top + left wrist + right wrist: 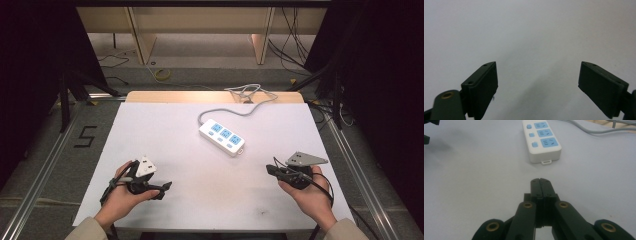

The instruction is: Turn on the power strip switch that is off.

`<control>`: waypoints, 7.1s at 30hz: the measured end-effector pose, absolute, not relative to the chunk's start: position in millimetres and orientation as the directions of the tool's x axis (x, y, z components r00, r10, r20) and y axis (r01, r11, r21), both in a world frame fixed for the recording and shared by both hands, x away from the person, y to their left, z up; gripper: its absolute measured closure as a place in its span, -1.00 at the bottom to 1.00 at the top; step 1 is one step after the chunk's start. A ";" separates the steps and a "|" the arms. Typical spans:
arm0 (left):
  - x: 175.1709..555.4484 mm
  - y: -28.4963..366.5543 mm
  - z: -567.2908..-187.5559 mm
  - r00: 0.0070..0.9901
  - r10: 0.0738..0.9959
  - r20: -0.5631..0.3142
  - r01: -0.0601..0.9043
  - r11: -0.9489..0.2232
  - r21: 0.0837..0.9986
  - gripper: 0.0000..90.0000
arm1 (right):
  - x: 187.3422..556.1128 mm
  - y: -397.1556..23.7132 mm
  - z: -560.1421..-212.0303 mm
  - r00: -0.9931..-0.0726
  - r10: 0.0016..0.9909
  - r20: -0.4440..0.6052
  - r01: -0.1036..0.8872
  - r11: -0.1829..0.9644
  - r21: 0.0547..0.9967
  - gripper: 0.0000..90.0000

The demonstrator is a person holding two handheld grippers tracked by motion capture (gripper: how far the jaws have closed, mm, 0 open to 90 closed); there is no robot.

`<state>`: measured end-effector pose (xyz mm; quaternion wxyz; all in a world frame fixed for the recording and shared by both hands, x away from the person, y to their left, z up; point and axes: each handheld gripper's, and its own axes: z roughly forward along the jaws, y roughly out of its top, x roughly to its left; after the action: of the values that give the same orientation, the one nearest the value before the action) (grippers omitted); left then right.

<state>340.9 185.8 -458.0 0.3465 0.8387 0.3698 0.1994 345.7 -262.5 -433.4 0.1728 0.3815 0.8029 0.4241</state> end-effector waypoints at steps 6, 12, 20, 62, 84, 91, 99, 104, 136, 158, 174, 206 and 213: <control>340.9 185.8 -458.0 0.646 0.760 0.075 0.481 -0.482 0.732 -0.65 | 353.1 -254.1 -432.5 -0.663 0.748 0.031 0.452 0.368 0.813 1.00; 340.9 185.2 -457.9 0.651 0.756 0.075 0.480 -0.485 0.731 -0.65 | 361.1 -247.8 -431.2 -0.667 0.745 0.029 0.449 0.371 0.813 1.00; 340.6 184.9 -457.9 0.650 0.756 0.073 0.480 -0.484 0.732 -0.65 | 370.9 -242.8 -429.8 -0.663 0.748 0.025 0.450 0.372 0.812 1.00; 341.0 182.7 -457.7 0.658 0.750 0.069 0.474 -0.483 0.736 -0.65 | 426.4 -201.6 -425.6 -0.653 0.757 0.002 0.463 0.397 0.793 1.00; 340.3 180.3 -457.2 0.672 0.737 0.071 0.463 -0.493 0.737 -0.65 | 451.8 -181.7 -423.5 -0.657 0.754 -0.021 0.472 0.432 0.769 1.00; 340.1 180.1 -457.3 0.672 0.737 0.071 0.463 -0.493 0.737 -0.65 | 457.9 -176.1 -423.7 -0.659 0.752 -0.017 0.476 0.435 0.764 1.00; 340.2 180.0 -457.4 0.672 0.737 0.070 0.463 -0.492 0.738 -0.65 | 463.6 -171.4 -423.4 -0.657 0.753 -0.018 0.480 0.438 0.760 1.00; 340.3 180.0 -457.4 0.673 0.737 0.069 0.464 -0.493 0.736 -0.65 | 467.0 -169.0 -424.4 -0.654 0.757 -0.015 0.489 0.437 0.755 1.00; 340.1 179.2 -457.5 0.674 0.736 0.069 0.461 -0.491 0.739 -0.65 | 486.0 -159.3 -423.4 -0.642 0.767 -0.023 0.503 0.443 0.742 1.00; 340.4 179.3 -457.4 0.677 0.732 0.071 0.458 -0.495 0.738 -0.65 | 496.1 -151.6 -423.2 -0.643 0.765 -0.027 0.505 0.450 0.737 1.00; 340.3 179.0 -457.5 0.677 0.733 0.069 0.457 -0.493 0.740 -0.65 | 504.2 -144.6 -423.7 -0.643 0.766 -0.025 0.512 0.454 0.729 1.00; 339.9 177.4 -457.1 0.680 0.730 0.067 0.455 -0.492 0.742 -0.65 | 516.2 -129.0 -426.3 -0.651 0.759 -0.017 0.524 0.466 0.713 1.00; 340.1 175.9 -457.3 0.686 0.724 0.072 0.452 -0.500 0.739 -0.64 | 517.4 -125.5 -426.8 -0.656 0.755 -0.003 0.535 0.467 0.704 1.00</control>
<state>340.1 175.9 -457.3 0.3589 0.8450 0.3479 0.1901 517.4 -125.5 -426.8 0.1593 0.3832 0.8416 0.3455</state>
